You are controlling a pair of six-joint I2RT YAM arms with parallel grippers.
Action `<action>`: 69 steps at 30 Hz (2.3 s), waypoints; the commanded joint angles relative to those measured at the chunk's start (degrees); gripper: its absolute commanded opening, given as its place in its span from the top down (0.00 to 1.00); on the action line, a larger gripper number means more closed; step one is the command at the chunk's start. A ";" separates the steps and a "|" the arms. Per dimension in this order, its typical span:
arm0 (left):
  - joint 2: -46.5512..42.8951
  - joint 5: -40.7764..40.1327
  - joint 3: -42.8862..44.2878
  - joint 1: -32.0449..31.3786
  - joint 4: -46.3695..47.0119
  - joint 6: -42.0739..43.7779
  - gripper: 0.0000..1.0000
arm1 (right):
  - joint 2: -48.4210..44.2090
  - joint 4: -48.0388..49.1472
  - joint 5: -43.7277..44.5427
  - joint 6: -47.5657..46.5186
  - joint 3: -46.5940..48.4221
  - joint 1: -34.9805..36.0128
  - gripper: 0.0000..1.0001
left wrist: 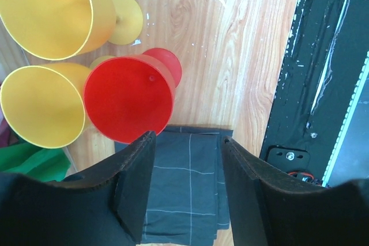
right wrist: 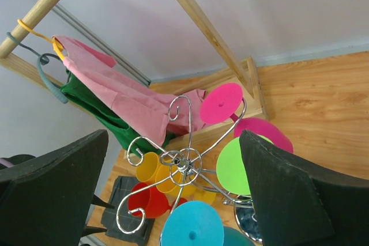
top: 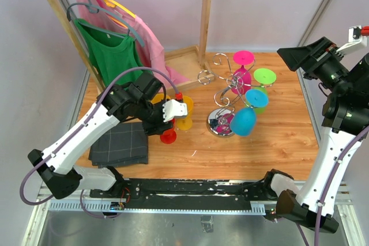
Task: Take the wine glass off the wine glass rack
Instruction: Place the wine glass at the center of the board, then pick up the wine glass from the wine rack.
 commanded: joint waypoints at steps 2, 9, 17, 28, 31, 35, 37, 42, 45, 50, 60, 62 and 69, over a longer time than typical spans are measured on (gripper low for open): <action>-1.31 -0.30 3.86 -0.55 0.01 -1.23 0.45 | 0.90 -7.34 -0.85 -1.60 5.07 -1.49 0.01; 0.15 -3.00 11.77 -0.55 3.13 -4.61 0.26 | 5.87 -28.56 -3.15 -4.33 17.34 -3.38 0.00; 0.15 -6.28 16.78 -0.55 17.50 -10.28 0.04 | 6.78 -30.25 -10.82 0.29 18.70 -4.80 0.01; -3.93 -10.64 9.07 -0.55 49.47 -23.37 0.01 | 0.44 -33.68 -15.58 1.24 7.79 -5.07 0.02; -2.75 -9.86 9.99 -0.55 54.38 -26.58 0.01 | -0.65 -35.70 -14.52 0.68 6.57 -5.08 0.03; 0.31 -8.06 12.90 -0.06 55.87 -29.79 0.01 | -1.38 -39.68 -11.46 -1.19 5.98 -5.08 0.04; 2.11 -5.50 14.77 1.49 56.07 -32.62 0.01 | -1.73 -40.76 -9.51 -2.06 5.88 -5.08 0.04; 9.30 4.21 23.68 8.18 52.87 -40.34 0.01 | -2.91 -41.52 -6.34 -2.06 5.14 -5.16 0.03; 13.70 9.40 29.66 11.15 49.81 -43.36 0.01 | -3.48 -41.54 -5.81 -1.81 4.78 -5.16 0.02; 17.05 14.67 33.34 12.73 48.52 -44.93 0.01 | -4.30 -43.21 -5.72 -2.54 2.13 -5.10 0.03; 17.15 18.82 30.69 12.73 51.64 -44.95 0.01 | -7.43 -40.20 -7.80 -0.11 -7.21 -5.16 0.10; 16.83 19.26 29.70 12.73 52.16 -45.38 0.01 | -7.83 -38.89 -8.43 0.83 -8.88 -5.10 0.13; 16.02 19.46 27.65 12.73 52.88 -46.08 0.01 | -8.03 -36.69 -9.72 1.62 -12.26 -5.24 0.21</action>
